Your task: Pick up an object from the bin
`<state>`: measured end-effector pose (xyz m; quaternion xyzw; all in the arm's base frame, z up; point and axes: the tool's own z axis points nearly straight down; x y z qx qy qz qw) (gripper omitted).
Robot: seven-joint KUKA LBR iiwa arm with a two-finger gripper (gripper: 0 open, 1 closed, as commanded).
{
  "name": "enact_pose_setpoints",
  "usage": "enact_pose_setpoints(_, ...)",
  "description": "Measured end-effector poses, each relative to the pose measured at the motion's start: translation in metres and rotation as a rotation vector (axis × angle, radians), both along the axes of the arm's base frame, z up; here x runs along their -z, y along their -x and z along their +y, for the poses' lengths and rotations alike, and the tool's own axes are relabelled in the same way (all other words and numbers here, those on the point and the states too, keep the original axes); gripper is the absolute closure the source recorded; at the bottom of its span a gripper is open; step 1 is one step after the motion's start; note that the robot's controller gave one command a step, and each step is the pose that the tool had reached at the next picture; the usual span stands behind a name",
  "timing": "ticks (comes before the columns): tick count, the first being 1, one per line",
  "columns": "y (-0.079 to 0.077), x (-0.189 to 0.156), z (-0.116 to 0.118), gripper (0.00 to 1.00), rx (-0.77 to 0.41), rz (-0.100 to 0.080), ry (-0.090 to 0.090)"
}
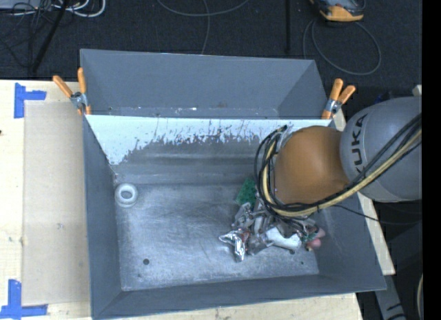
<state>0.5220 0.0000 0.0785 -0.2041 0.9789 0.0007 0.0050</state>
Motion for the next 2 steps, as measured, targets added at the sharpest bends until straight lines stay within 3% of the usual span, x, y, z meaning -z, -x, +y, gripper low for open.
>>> enact_pose_setpoints(1,0.005,-0.112,-0.026,1.0,0.021,0.002,0.004)
enact_pose_setpoints(2,0.002,-0.157,-0.021,1.0,0.036,0.005,0.003)
